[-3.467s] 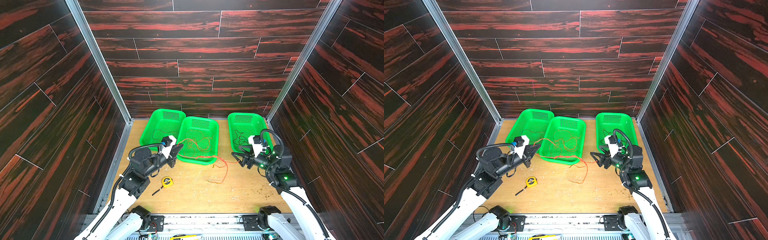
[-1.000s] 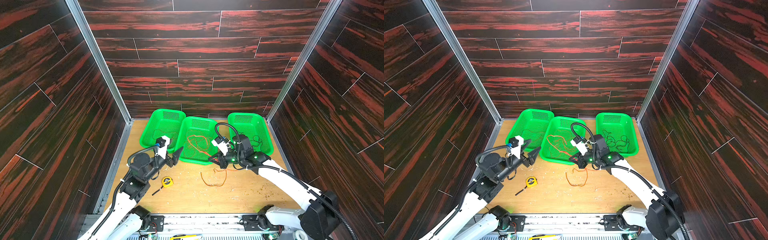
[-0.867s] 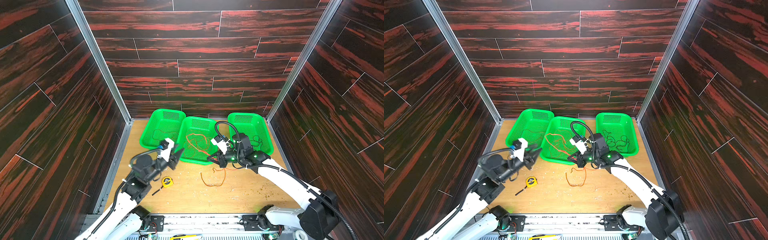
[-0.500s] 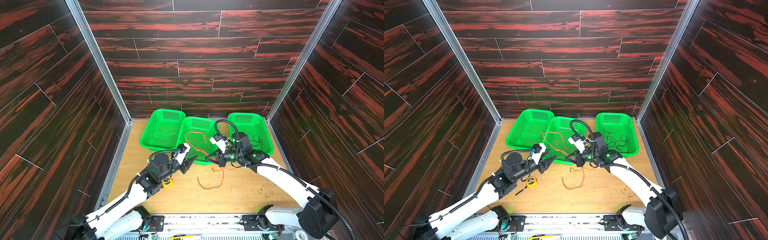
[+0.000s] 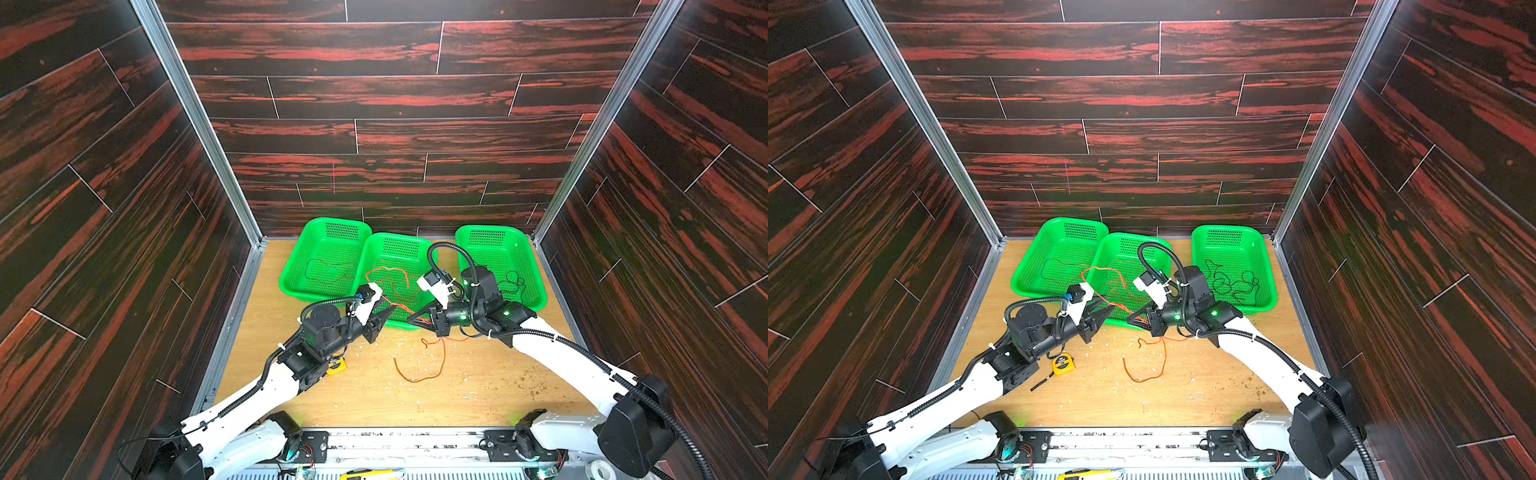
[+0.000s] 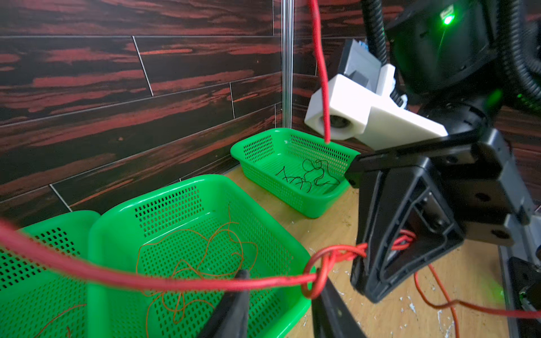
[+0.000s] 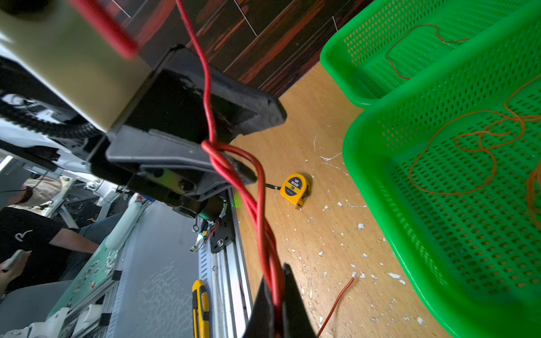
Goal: Untangle and sort cables by color
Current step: Untie the cable.
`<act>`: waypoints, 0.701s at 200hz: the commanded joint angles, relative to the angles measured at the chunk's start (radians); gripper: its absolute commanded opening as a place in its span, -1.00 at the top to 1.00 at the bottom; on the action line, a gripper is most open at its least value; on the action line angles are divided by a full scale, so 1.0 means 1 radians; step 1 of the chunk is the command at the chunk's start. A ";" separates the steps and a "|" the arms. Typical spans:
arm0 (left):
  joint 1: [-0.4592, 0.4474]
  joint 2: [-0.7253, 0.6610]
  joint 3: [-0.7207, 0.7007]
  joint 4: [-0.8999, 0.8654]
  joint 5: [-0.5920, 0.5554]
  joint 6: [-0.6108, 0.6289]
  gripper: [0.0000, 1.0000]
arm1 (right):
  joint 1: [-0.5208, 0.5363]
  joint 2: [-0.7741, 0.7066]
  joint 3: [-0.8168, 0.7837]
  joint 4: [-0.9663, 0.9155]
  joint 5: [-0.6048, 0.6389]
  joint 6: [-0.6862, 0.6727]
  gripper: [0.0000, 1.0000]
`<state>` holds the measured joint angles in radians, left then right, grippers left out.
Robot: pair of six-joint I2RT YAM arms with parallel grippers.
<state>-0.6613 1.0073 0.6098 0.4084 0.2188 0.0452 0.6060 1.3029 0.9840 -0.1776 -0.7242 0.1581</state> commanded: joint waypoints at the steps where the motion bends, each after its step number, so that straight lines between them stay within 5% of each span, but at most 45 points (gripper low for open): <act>1: -0.003 0.001 0.028 0.041 0.012 0.012 0.25 | 0.008 0.022 -0.011 0.030 -0.064 0.014 1.00; 65: -0.006 0.024 0.052 0.076 0.069 0.012 0.40 | 0.011 0.048 -0.009 0.013 -0.091 0.023 1.00; 140: -0.017 0.030 0.062 0.060 0.115 0.018 1.00 | 0.012 0.090 0.015 -0.014 -0.126 0.027 1.00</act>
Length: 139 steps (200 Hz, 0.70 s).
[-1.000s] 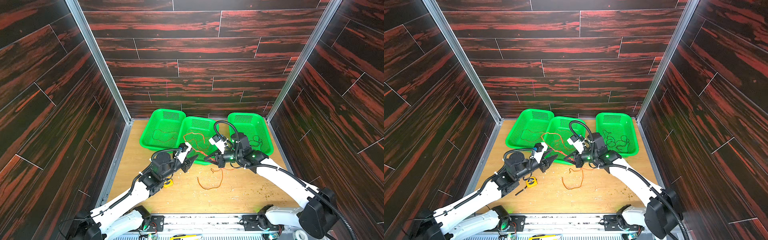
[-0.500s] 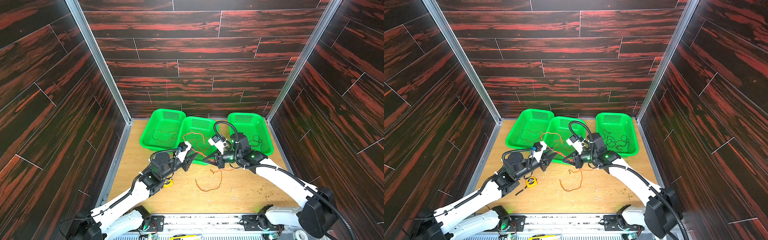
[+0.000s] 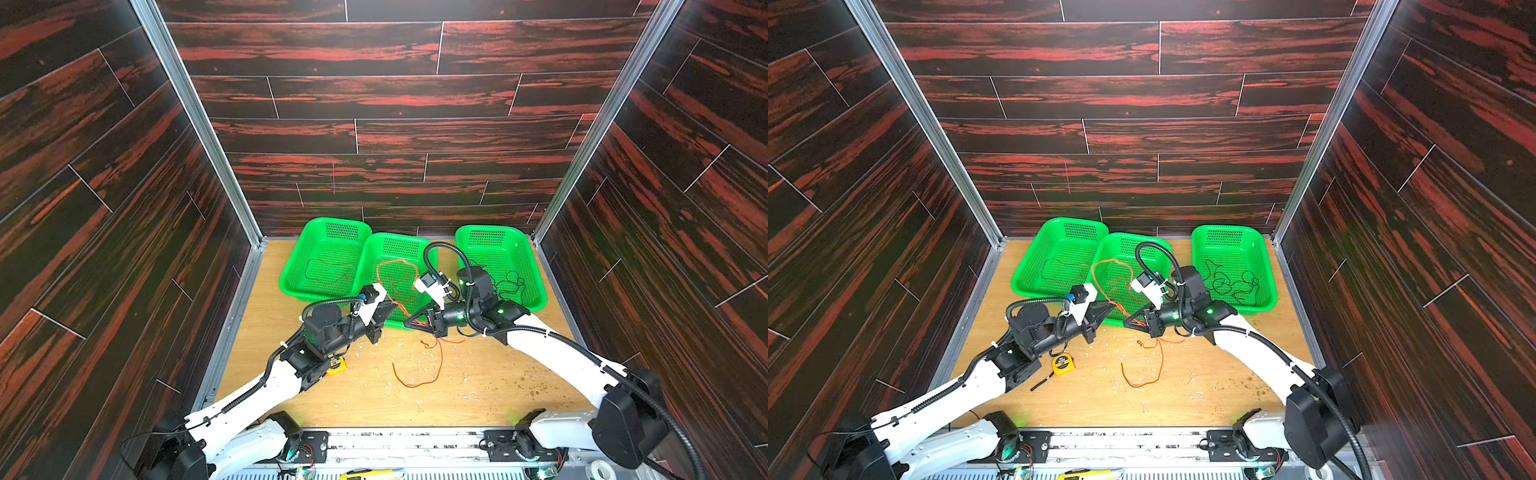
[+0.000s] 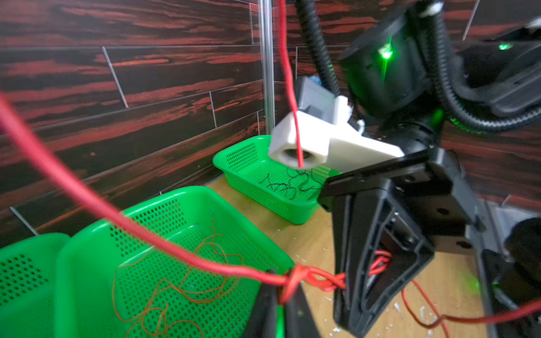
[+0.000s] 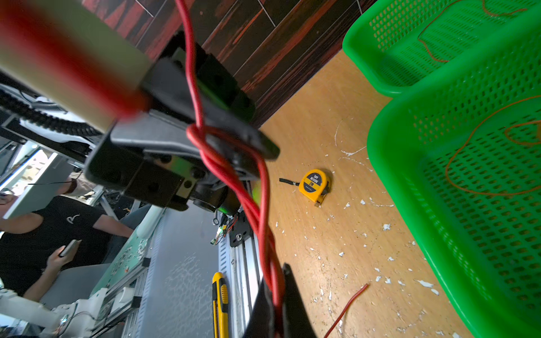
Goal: Untangle and sort cables by color
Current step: Untie the cable.
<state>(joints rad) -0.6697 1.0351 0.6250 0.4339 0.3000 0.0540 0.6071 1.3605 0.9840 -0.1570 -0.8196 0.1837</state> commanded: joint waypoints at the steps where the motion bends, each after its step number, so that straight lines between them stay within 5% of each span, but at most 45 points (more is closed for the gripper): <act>1: -0.008 0.002 0.048 0.034 0.034 0.010 1.00 | 0.011 0.032 0.015 -0.035 -0.030 0.002 1.00; 30: -0.013 -0.003 0.056 0.008 0.046 0.014 1.00 | 0.012 0.014 0.015 -0.031 -0.005 -0.010 0.91; 47: -0.013 -0.012 0.061 -0.019 0.055 0.015 1.00 | 0.013 -0.008 0.009 -0.035 0.043 -0.025 0.41; 75: -0.013 -0.026 0.068 -0.080 0.073 0.020 1.00 | 0.009 -0.080 -0.026 0.015 0.114 -0.038 -0.05; 139: -0.012 -0.028 0.081 -0.151 0.098 0.007 1.00 | 0.010 -0.214 -0.094 0.168 0.191 -0.032 -0.22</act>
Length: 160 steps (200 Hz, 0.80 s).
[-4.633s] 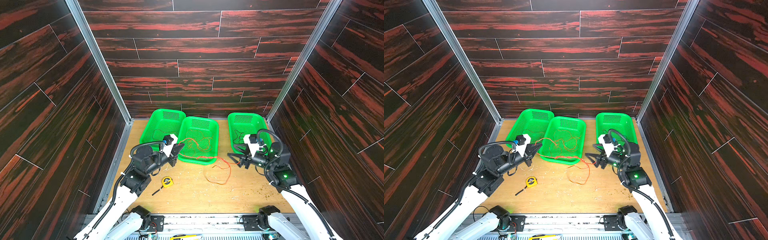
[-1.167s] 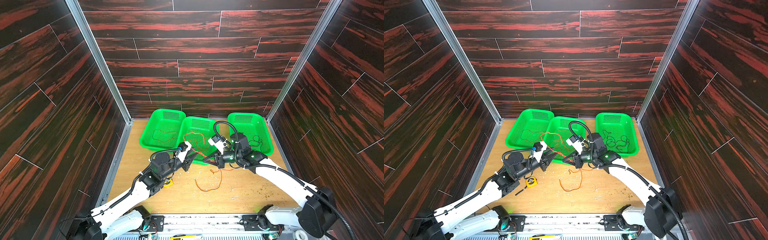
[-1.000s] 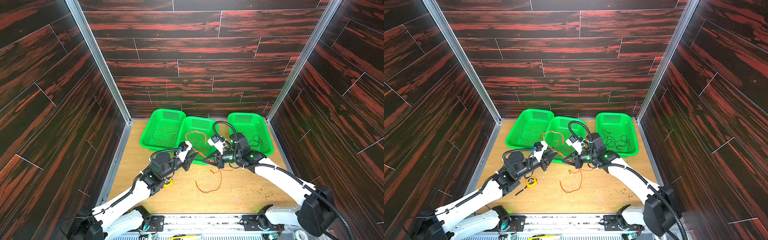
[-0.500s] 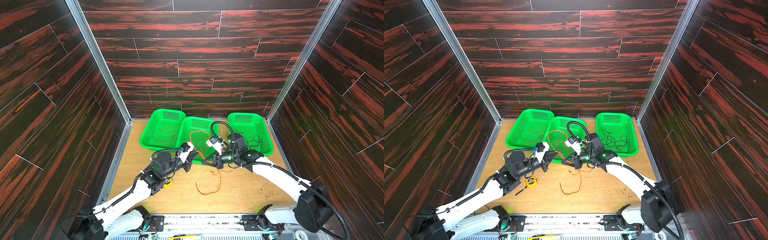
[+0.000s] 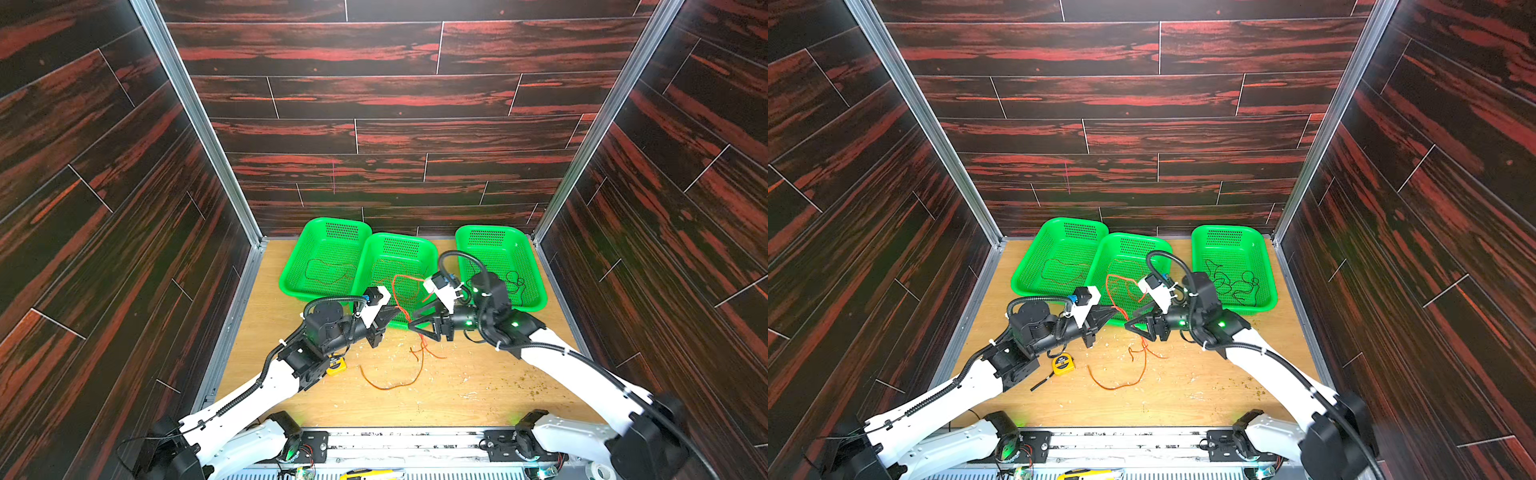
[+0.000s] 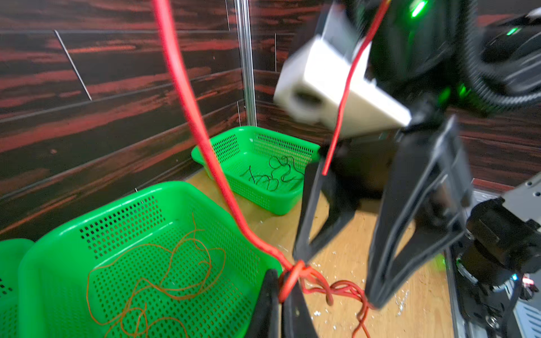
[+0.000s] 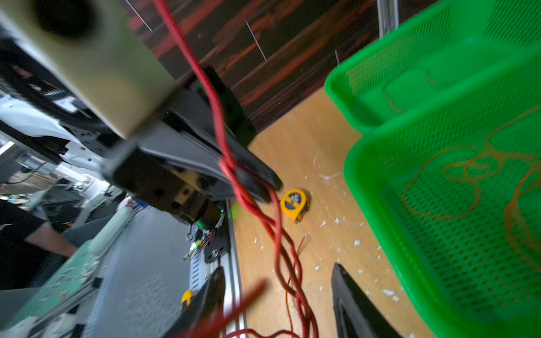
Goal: Untangle and sort cables by color
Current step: Untie the cable.
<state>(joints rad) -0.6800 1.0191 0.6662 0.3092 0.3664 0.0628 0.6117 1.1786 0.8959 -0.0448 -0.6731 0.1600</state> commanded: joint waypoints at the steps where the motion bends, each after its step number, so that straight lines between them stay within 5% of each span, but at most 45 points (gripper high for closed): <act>1: -0.001 -0.012 0.040 -0.027 0.032 -0.003 1.00 | 0.006 -0.032 -0.005 0.056 0.046 -0.008 -0.22; 96: -0.017 0.063 0.093 -0.092 0.105 0.028 1.00 | 0.016 0.071 0.052 0.265 -0.057 0.147 -0.26; 160: -0.026 0.102 0.152 -0.180 0.115 0.099 1.00 | 0.015 0.152 0.113 0.150 -0.092 0.131 -0.13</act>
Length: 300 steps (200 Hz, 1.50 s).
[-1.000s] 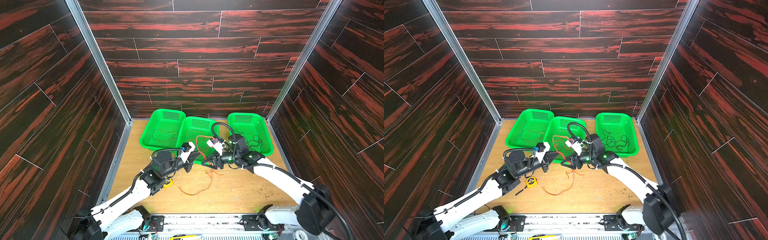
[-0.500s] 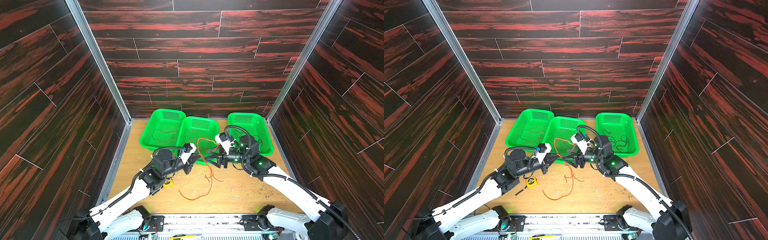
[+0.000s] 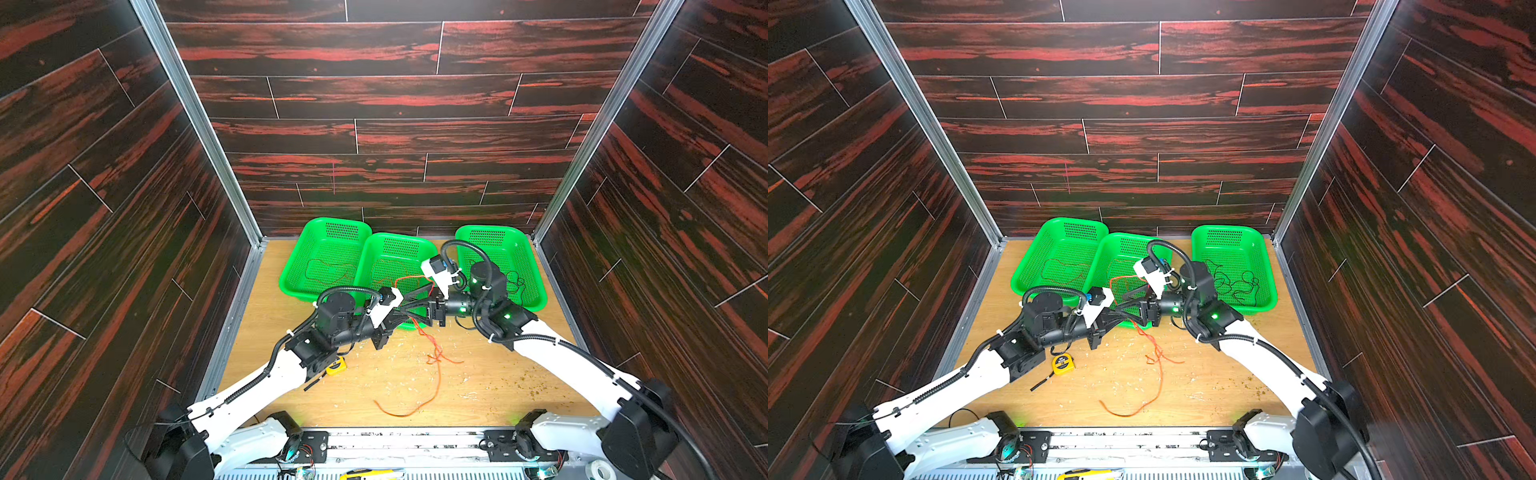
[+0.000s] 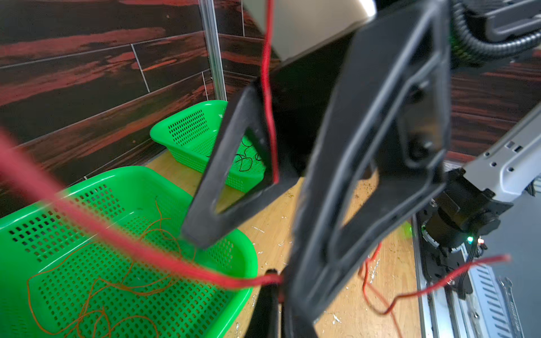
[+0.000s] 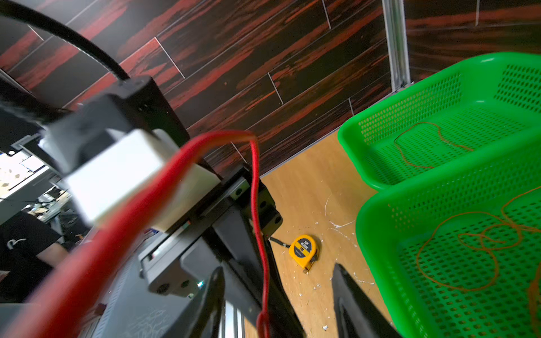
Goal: Untangle and sort cables by color
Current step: Untie the cable.
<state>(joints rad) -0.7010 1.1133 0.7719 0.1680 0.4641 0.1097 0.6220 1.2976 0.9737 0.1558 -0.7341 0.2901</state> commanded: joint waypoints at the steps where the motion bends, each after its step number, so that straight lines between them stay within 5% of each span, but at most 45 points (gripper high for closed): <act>1: -0.005 0.009 0.047 -0.040 0.016 0.053 1.00 | 0.004 0.033 0.036 -0.053 -0.031 0.000 -0.13; 40: -0.008 0.034 0.082 -0.096 0.022 0.095 1.00 | 0.005 0.068 0.052 -0.084 -0.042 0.008 0.16; 73: -0.008 0.045 0.103 -0.120 0.024 0.120 1.00 | 0.006 0.129 0.094 -0.171 -0.063 -0.002 0.03; 105: -0.011 0.055 0.116 -0.127 0.028 0.137 1.00 | 0.005 0.156 0.092 -0.152 -0.111 0.015 0.14; 164: -0.012 0.049 0.123 -0.148 0.032 0.163 1.00 | -0.009 0.145 0.065 -0.126 -0.043 0.040 1.00; 206: -0.012 0.000 0.082 -0.146 0.018 0.151 1.00 | -0.122 0.063 -0.014 -0.107 0.123 0.111 1.00; 265: -0.011 -0.075 0.044 -0.158 -0.010 0.136 1.00 | -0.282 -0.020 -0.029 -0.292 0.296 0.057 1.00; 300: -0.012 -0.148 0.006 -0.165 -0.121 0.125 1.00 | -0.354 -0.061 -0.027 -0.397 0.353 -0.028 1.00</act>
<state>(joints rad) -0.7097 1.0611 0.8001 -0.0017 0.4068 0.2348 0.3355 1.2663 0.9638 -0.1192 -0.5377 0.3424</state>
